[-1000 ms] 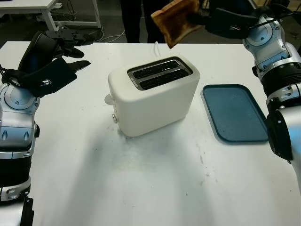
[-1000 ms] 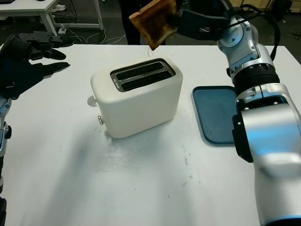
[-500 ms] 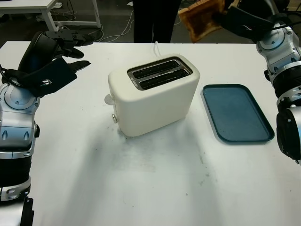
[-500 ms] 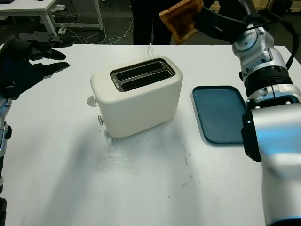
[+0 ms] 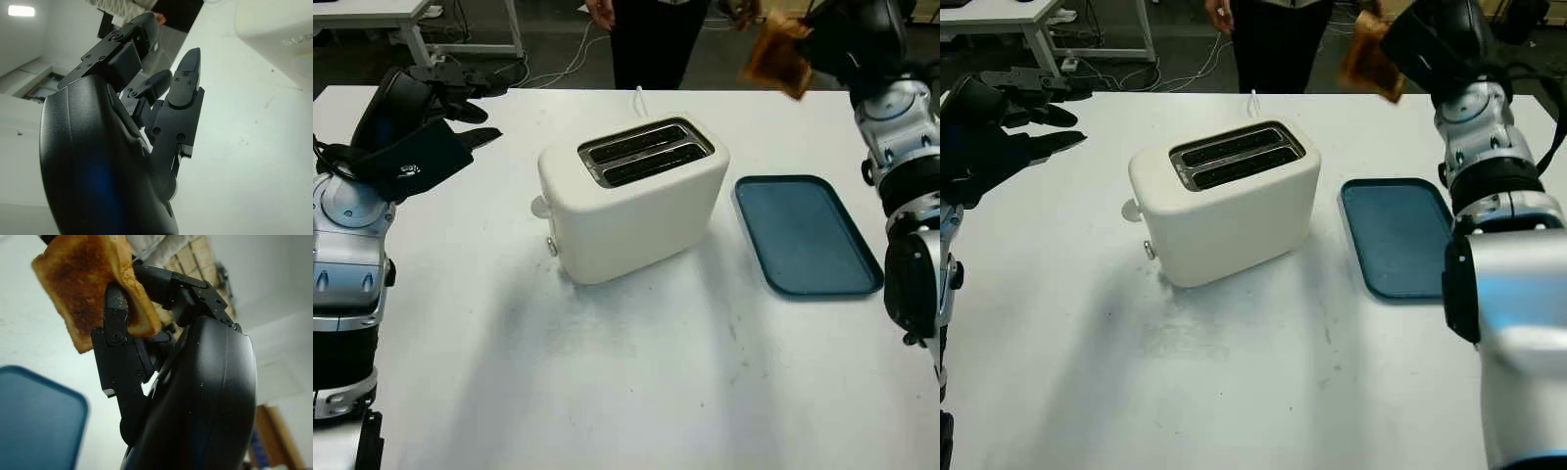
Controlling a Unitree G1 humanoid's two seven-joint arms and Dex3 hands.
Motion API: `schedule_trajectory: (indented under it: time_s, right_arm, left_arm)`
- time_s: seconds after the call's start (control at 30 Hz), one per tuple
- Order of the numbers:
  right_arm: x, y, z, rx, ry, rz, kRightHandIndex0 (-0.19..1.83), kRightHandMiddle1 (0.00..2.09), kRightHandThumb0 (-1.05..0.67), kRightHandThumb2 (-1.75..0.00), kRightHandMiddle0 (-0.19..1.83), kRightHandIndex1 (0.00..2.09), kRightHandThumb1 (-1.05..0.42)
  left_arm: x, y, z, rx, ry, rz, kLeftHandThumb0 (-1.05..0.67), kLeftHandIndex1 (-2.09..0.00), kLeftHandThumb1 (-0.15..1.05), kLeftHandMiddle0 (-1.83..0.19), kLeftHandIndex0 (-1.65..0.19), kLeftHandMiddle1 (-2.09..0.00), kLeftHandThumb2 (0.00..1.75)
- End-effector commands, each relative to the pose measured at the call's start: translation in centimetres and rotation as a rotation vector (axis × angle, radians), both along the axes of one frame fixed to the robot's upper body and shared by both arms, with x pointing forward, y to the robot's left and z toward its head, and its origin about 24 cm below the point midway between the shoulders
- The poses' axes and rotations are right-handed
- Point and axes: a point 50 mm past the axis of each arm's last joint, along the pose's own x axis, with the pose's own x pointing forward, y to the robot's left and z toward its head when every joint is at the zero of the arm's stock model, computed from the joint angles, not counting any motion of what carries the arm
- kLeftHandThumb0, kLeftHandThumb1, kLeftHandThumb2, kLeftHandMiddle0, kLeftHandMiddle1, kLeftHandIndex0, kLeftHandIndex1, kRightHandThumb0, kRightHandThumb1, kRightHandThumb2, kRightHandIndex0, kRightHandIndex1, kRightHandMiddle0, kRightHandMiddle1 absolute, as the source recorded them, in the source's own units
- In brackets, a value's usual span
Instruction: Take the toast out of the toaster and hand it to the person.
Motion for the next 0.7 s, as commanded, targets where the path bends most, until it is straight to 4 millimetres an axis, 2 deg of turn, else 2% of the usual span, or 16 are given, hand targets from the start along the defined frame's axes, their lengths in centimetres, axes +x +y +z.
schedule_trajectory:
  time_s: [0.0, 0.1, 0.37, 0.47, 0.53, 0.6, 0.67]
  right_arm:
    - [0.0, 0.1, -1.0, 0.037, 0.019, 0.0, 0.7, 1.68, -0.22, -0.32, 0.3, 1.74, -0.92]
    - [0.0, 0.3, -1.7, 0.036, 0.043, -0.001, 0.76, 1.74, -0.18, -0.37, 0.4, 1.75, -0.92]
    - [0.2, 1.3, -2.8, 0.096, 0.071, -0.008, 0.71, 1.75, -0.19, -0.35, 0.33, 1.75, -0.92]
    - [0.4, 1.7, -3.1, 0.109, 0.103, -0.029, 0.61, 1.6, -0.27, -0.32, 0.25, 1.75, -0.92]
    - [0.4, 1.9, -3.3, 0.13, 0.099, -0.015, 0.58, 1.39, -0.26, -0.34, 0.34, 1.75, -0.92]
    - [0.4, 2.0, -3.5, 0.148, 0.095, -0.002, 0.65, 1.36, -0.23, -0.35, 0.42, 1.75, -0.92]
    - [0.3, 2.1, -3.6, 0.131, 0.092, 0.014, 0.69, 1.18, -0.23, -0.35, 0.52, 1.75, -0.92]
  left_arm:
    - [0.0, 0.0, 0.0, 0.014, 0.002, 0.006, -0.2, -0.01, 0.92, -0.57, -0.78, -0.65, 0.02]
    - [0.0, 0.0, 0.0, 0.014, 0.002, 0.003, -0.21, -0.01, 0.92, -0.57, -0.78, -0.65, 0.02]
    - [0.0, -0.1, 0.0, 0.013, 0.006, 0.006, -0.21, -0.01, 0.92, -0.57, -0.78, -0.64, 0.02]
    - [0.0, -0.1, 0.0, 0.008, 0.007, 0.005, -0.22, -0.01, 0.92, -0.57, -0.78, -0.64, 0.02]
    - [0.0, -0.1, 0.1, 0.008, 0.007, 0.007, -0.21, -0.01, 0.92, -0.57, -0.78, -0.64, 0.02]
    - [0.0, -0.1, 0.1, 0.012, 0.006, 0.007, -0.21, -0.01, 0.92, -0.57, -0.78, -0.64, 0.02]
    - [0.0, -0.1, 0.1, 0.012, 0.01, 0.008, -0.21, -0.01, 0.92, -0.57, -0.78, -0.64, 0.02]
